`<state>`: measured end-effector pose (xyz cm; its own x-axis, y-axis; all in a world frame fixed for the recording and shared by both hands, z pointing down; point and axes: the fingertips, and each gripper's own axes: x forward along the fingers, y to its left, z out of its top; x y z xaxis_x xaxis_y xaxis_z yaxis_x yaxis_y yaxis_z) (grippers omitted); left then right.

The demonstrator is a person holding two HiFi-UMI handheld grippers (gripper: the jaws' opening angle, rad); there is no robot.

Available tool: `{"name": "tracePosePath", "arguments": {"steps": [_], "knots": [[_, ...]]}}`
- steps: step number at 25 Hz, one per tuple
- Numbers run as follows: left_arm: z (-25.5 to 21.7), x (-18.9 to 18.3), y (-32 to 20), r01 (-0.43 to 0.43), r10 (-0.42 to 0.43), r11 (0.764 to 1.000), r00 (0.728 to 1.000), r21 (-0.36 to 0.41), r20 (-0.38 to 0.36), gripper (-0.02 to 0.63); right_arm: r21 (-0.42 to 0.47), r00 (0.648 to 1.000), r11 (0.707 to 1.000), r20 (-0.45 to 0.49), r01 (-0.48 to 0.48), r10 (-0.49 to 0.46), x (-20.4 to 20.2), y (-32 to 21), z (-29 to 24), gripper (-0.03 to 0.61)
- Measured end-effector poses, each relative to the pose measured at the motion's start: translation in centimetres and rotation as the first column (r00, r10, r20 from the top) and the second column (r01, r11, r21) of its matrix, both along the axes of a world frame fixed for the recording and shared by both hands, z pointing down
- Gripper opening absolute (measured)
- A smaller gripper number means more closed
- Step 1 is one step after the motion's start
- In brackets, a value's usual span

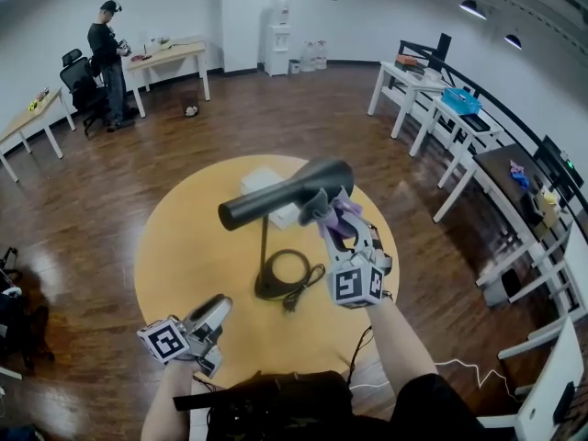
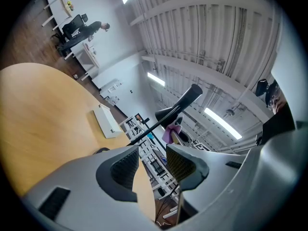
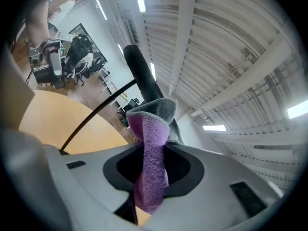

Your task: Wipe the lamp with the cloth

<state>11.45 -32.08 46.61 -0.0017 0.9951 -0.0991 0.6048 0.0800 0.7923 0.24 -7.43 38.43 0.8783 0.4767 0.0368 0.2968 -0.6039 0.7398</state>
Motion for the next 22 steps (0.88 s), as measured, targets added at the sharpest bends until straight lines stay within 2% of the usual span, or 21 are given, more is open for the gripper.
{"name": "tracePosePath", "arguments": {"steps": [2,5,7,10,13,15,17,19,21,22], "knots": [[0.0,0.2,-0.1,0.003,-0.003,1.000,1.000,-0.004,0.005,0.175,0.042,1.000,0.999,0.007,-0.028,0.028,-0.3,0.6,0.7,0.103],[-0.1,0.0,0.0,-0.002,0.002,1.000,1.000,-0.014,0.009,0.175,0.165,1.000,0.986,0.012,-0.025,0.024,-0.5,-0.2,1.6,0.103],[-0.1,-0.2,0.1,-0.007,0.007,1.000,1.000,-0.017,0.009,0.175,0.225,0.996,0.973,0.062,0.052,-0.067,0.3,-2.9,1.8,0.102],[-0.1,-0.2,0.1,-0.007,0.007,1.000,1.000,-0.016,0.012,0.175,0.220,0.960,0.961,0.184,0.169,-0.211,2.8,-7.7,1.2,0.102],[-0.4,-0.2,0.1,-0.006,0.006,1.000,1.000,-0.027,0.009,0.175,0.248,0.957,0.949,0.166,0.193,-0.238,4.7,-9.5,-0.9,0.103],[-0.6,-0.2,0.0,-0.003,0.003,1.000,1.000,-0.029,0.008,0.175,0.318,0.968,0.933,0.126,0.167,-0.216,5.4,-8.5,-1.4,0.103],[-0.6,0.0,-0.3,0.006,-0.006,1.000,1.000,-0.029,0.006,0.175,0.423,0.979,0.893,0.058,0.155,-0.197,5.5,-7.1,-1.5,0.101],[-0.6,0.2,-0.7,0.017,-0.017,0.999,1.000,-0.031,0.005,0.175,0.535,0.982,0.827,-0.027,0.172,-0.186,5.2,-6.0,-1.9,0.101],[-0.6,0.4,-1.0,0.026,-0.026,0.999,1.000,-0.032,0.011,0.175,0.655,0.979,0.728,-0.110,0.201,-0.171,4.8,-5.3,-2.0,0.101],[-0.5,0.4,-1.1,0.028,-0.027,0.999,1.000,-0.033,0.014,0.175,0.719,0.975,0.659,-0.154,0.221,-0.159,4.7,-5.0,-1.9,0.101]]}}
